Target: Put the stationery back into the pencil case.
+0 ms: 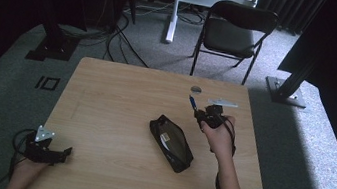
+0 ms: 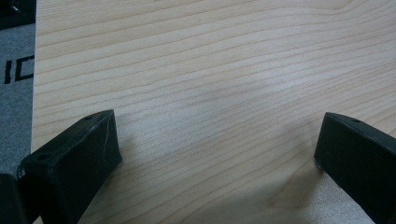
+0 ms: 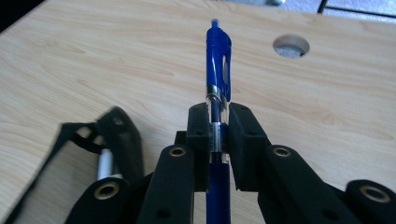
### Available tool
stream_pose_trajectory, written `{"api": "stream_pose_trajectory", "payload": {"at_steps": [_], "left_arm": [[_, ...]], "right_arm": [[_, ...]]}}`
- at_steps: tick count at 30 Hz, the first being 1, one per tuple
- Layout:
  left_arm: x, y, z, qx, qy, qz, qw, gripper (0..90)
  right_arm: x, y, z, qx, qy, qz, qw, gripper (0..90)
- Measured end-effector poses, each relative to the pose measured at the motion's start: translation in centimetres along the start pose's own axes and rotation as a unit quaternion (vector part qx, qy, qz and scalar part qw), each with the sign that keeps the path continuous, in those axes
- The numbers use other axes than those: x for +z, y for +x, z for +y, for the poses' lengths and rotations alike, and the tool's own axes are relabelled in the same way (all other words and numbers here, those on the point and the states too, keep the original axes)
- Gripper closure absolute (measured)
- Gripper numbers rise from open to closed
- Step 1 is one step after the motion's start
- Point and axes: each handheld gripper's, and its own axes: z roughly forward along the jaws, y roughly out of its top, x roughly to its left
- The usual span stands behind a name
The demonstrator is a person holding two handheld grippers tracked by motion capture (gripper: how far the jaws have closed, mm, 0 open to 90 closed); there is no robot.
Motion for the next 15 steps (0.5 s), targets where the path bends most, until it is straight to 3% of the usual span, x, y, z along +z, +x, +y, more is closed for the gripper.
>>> {"api": "stream_pose_trajectory", "payload": {"at_steps": [7, 15], "left_arm": [[0.0, 0.0, 0.0, 0.000, 0.000, 0.000, 1.0000, 0.2], [0.0, 0.0, 0.0, 0.001, 0.000, 0.000, 1.0000, 0.2]], "right_arm": [[-1.4, 1.8, 0.9, -0.018, -0.013, 0.024, 0.9995, 79.5], [-2.6, 3.6, 1.4, -0.039, -0.020, 0.033, 0.9985, 79.5]]}}
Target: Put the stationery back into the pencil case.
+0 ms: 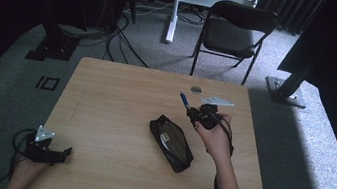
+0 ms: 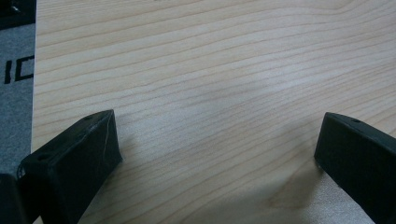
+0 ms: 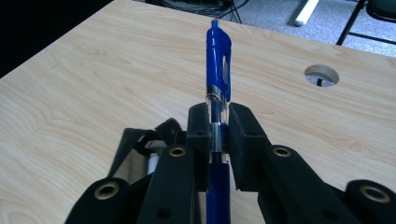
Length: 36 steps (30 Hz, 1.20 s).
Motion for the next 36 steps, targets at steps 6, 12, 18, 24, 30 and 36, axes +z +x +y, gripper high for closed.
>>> {"api": "stream_pose_trajectory", "payload": {"at_steps": [6, 12, 18, 24, 30, 36], "left_arm": [[0.0, 0.0, 0.0, -0.001, 0.000, 0.000, 1.0000, 0.2], [0.0, 0.0, 0.0, 0.000, 0.000, 0.000, 1.0000, 0.2], [0.0, 0.0, 0.0, 0.001, 0.000, 0.000, 1.0000, 0.3], [0.0, 0.0, 0.0, -0.001, 0.000, 0.000, 1.0000, 0.2], [0.0, 0.0, 0.0, -0.001, -0.001, 0.000, 1.0000, 0.2], [0.0, 0.0, 0.0, 0.000, 0.000, 0.000, 1.0000, 0.2]], "right_arm": [[-0.3, 1.5, 0.1, -0.006, -0.005, 0.020, 0.9998, 79.4], [-0.6, 2.8, -0.2, -0.019, -0.009, 0.027, 0.9994, 79.4], [-0.3, 3.5, -1.2, -0.025, 0.002, 0.038, 0.9990, 79.4], [0.2, 4.1, -2.2, -0.027, 0.009, 0.044, 0.9986, 79.4], [0.8, 4.3, -3.1, -0.026, 0.029, 0.049, 0.9981, 79.4], [1.4, 4.4, -3.8, -0.031, 0.039, 0.053, 0.9973, 79.4]]}}
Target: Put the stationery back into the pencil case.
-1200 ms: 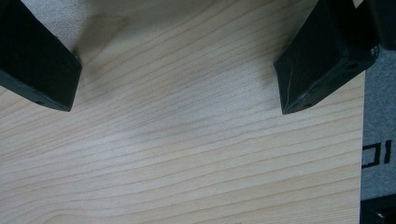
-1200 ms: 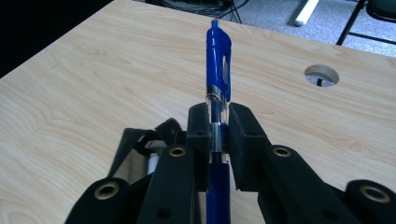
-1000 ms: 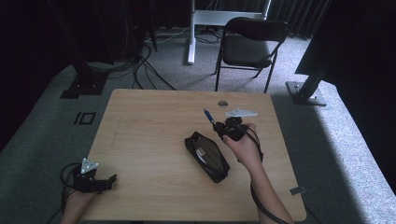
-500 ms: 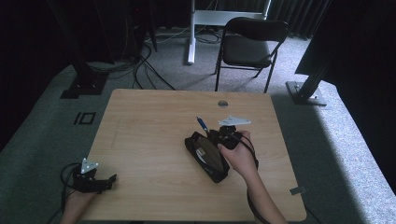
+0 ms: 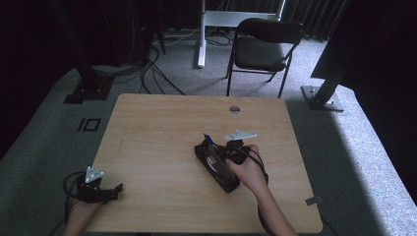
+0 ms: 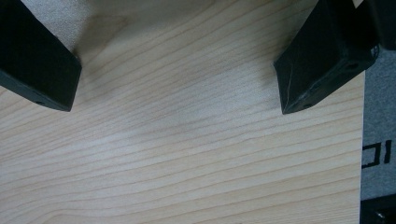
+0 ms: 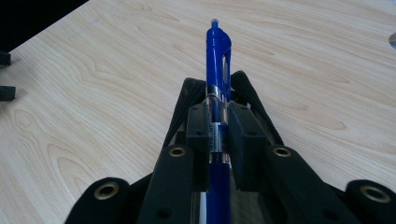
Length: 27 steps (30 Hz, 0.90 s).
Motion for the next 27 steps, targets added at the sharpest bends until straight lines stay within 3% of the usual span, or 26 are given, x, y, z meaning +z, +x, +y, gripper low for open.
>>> {"api": "stream_pose_trajectory", "payload": {"at_steps": [19, 27], "left_arm": [[0.0, 0.0, 0.0, -0.001, 0.000, 0.000, 1.0000, 0.3], [0.0, 0.0, 0.0, -0.001, 0.000, 0.000, 1.0000, 0.2]], "right_arm": [[1.3, -0.3, -2.0, 0.008, 0.024, 0.000, 0.9997, 79.4], [2.3, 0.1, -2.6, -0.004, 0.051, -0.005, 0.9987, 79.3]]}}
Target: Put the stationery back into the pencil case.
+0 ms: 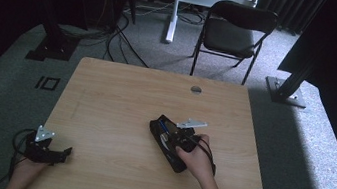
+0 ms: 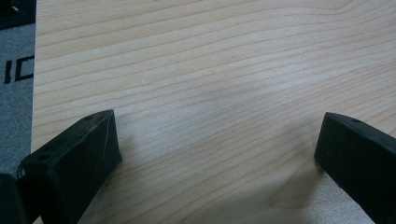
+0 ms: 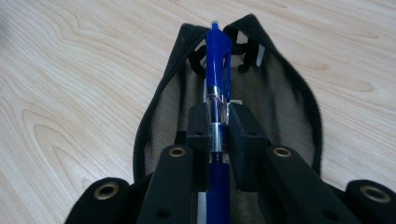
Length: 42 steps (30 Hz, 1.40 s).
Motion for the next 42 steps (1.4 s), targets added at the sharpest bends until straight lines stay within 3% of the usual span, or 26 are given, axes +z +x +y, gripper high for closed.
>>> {"api": "stream_pose_trajectory", "payload": {"at_steps": [11, 24, 42], "left_arm": [[0.0, 0.0, 0.0, 0.000, 0.000, 0.000, 1.0000, 0.2], [0.0, 0.0, 0.0, 0.000, 0.000, 0.000, 1.0000, 0.3], [0.0, 0.0, 0.0, 0.000, 0.000, 0.000, 1.0000, 0.3]], "right_arm": [[1.3, 0.2, 0.3, 0.001, 0.026, -0.017, 0.9995, 79.3], [3.3, 0.5, 0.3, -0.017, 0.066, -0.030, 0.9972, 79.3], [4.9, 0.8, 0.5, -0.027, 0.105, -0.027, 0.9937, 78.2]]}}
